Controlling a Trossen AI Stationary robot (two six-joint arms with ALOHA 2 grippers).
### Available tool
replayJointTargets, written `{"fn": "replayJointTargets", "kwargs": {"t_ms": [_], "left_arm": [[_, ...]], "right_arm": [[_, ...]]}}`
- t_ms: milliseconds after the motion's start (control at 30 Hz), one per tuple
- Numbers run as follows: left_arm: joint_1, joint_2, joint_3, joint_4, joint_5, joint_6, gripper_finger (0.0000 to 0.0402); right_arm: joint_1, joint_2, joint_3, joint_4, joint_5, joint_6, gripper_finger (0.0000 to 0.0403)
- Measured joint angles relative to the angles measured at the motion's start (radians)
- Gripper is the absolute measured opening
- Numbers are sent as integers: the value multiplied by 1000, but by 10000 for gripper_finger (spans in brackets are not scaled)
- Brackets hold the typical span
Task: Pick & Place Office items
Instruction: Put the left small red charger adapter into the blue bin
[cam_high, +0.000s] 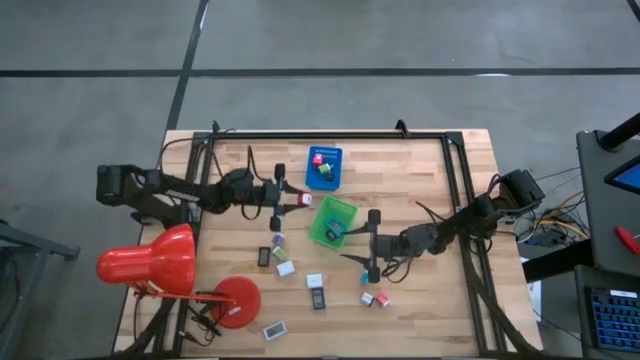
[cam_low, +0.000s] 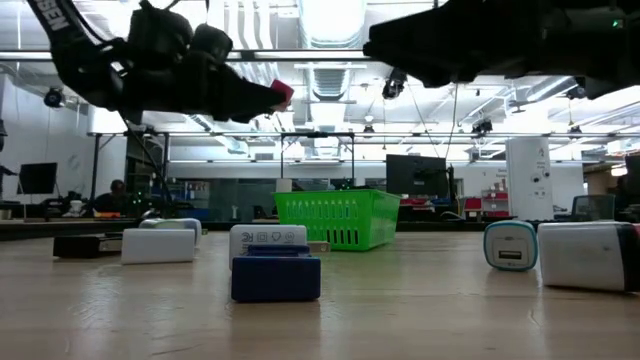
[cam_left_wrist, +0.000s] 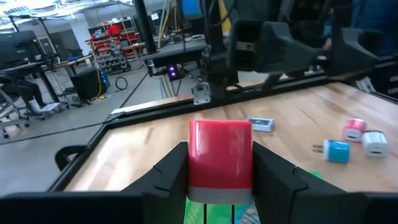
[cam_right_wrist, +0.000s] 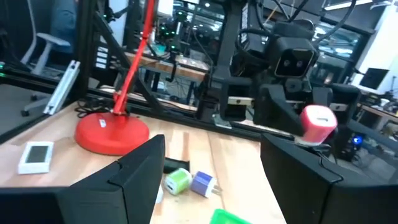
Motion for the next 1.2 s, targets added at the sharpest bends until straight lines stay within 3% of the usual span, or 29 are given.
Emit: {"fn": "replayJointTargets", "kwargs": {"t_ms": [500,800,967,1200], "left_arm": [[166,11,214,-300,86,43,132],[233,259,394,-345,165,7,132],[257,355,546,-582,171,6,132],[274,428,717,-889,56,31,132]], "right_arm": [[-103,0,-15,-6,-97,-6,246],[-105,0,-30,-6,-97,-30,246],[-105,-2,-44,-6,-91,-22,246],[-104,-15,-58,-2,-87,-20,246]]}}
